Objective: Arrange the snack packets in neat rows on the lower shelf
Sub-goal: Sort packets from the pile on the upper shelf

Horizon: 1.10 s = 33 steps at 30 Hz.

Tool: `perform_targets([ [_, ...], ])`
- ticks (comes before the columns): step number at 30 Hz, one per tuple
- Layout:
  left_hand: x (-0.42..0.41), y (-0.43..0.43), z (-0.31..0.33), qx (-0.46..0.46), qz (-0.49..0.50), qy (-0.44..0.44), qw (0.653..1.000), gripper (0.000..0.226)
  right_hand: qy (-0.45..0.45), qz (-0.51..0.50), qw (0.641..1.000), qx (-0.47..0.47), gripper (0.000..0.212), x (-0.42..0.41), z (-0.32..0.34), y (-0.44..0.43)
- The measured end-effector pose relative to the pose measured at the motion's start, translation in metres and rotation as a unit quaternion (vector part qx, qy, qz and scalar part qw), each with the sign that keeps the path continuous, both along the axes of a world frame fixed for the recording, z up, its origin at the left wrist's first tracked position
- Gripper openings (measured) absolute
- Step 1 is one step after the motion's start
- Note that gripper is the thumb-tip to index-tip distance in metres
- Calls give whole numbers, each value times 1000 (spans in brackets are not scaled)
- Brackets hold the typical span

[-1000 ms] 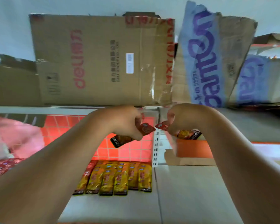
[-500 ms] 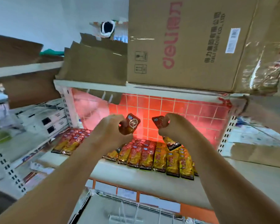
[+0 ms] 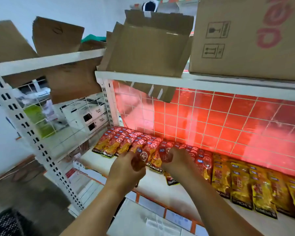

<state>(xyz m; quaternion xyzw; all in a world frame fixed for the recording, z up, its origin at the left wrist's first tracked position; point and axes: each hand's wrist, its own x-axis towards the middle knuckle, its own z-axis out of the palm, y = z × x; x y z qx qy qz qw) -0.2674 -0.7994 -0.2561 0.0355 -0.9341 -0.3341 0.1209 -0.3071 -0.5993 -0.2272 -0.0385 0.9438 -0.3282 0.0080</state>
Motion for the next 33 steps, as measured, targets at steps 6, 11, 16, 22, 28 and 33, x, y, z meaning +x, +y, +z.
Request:
perform_targets([
  [6,-34,-19,-35,-20,35,-17,999,28,-6,-1,1000,13,32,-31,-37,-26],
  [11,-63,-41,-56,-72,32,-4,997,36,-1,-10,999,38,30,-45,-54,-43],
  [16,-92,-75,-68,-105,3,56,993,37,3,-18,999,49,29,-55,-67,-68],
  [22,-126,-106,-77,-163,-39,66,984,36,12,-54,996,67,29,-65,-73,-108],
  [28,-151,-126,-84,-191,-75,58,977,44,-17,-109,991,76,31,-69,-74,-144],
  [33,-158,-128,-85,-206,-96,86,970,49,-25,-139,986,89,30,-70,-73,-157],
])
